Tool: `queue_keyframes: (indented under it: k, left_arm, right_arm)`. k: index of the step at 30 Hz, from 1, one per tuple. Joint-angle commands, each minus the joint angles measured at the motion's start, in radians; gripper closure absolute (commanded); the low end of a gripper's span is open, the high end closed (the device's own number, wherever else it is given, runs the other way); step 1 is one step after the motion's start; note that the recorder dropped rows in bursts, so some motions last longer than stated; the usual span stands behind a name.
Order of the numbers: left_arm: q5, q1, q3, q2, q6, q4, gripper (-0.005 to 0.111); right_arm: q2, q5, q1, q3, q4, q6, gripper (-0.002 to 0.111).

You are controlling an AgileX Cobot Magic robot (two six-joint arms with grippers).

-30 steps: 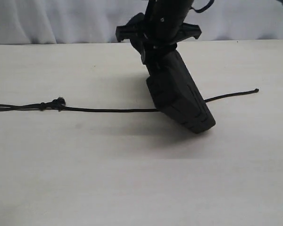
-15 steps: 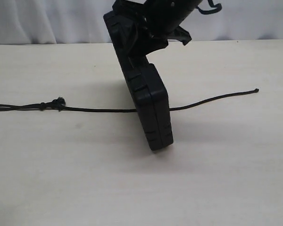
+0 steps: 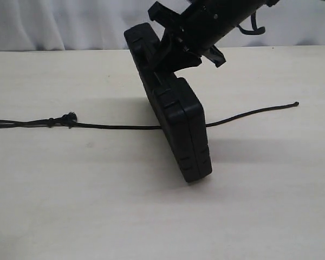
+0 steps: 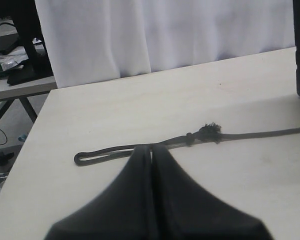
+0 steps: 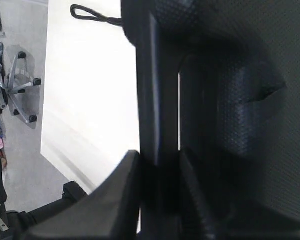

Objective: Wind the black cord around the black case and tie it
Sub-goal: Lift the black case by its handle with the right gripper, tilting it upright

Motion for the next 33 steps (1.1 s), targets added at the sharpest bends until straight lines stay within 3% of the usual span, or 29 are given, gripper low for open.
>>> queue_keyframes:
  k: [1, 17, 29, 33]
  left_arm:
    - [-0.003, 0.001, 0.002, -0.002, -0.001, -0.001, 0.107]
    - [-0.003, 0.001, 0.002, -0.002, -0.001, -0.001, 0.107]
    - [-0.003, 0.001, 0.002, -0.002, -0.001, -0.001, 0.107]
    - [-0.003, 0.001, 0.002, -0.002, -0.001, -0.001, 0.107]
  right_arm:
    - [-0.015, -0.005, -0.051, 0.005, 0.005, -0.029, 0.104]
    - [-0.013, -0.005, -0.223, 0.005, -0.123, -0.089, 0.104]
    - [-0.013, -0.005, -0.235, 0.005, -0.255, -0.104, 0.104]
    - [-0.013, -0.007, -0.235, 0.005, -0.298, -0.104, 0.094]
